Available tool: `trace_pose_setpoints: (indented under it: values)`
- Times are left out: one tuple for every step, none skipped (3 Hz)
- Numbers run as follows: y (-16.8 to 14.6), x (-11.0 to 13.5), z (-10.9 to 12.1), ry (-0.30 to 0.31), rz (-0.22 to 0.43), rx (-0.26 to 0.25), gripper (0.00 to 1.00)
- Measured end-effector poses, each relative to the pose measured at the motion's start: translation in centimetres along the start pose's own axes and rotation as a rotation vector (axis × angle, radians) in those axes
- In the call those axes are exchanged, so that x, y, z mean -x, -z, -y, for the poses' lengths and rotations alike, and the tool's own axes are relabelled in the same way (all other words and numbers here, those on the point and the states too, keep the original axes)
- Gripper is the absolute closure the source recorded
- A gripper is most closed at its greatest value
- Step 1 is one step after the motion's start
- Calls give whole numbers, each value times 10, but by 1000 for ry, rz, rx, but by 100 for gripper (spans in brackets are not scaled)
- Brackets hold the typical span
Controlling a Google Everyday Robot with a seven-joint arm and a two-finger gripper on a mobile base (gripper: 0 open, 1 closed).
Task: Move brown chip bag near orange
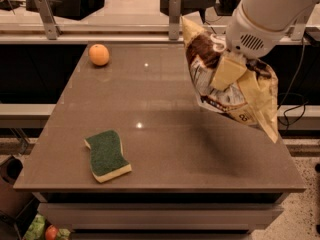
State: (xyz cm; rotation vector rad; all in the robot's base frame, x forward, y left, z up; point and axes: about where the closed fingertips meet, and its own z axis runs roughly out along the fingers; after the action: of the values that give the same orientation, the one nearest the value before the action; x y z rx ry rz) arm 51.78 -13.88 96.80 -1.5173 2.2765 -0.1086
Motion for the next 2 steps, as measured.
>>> trace_pose_setpoints:
  values:
    - [11,32,30,22,138,-34,100]
    - [12,69,54,36,253,-46,100]
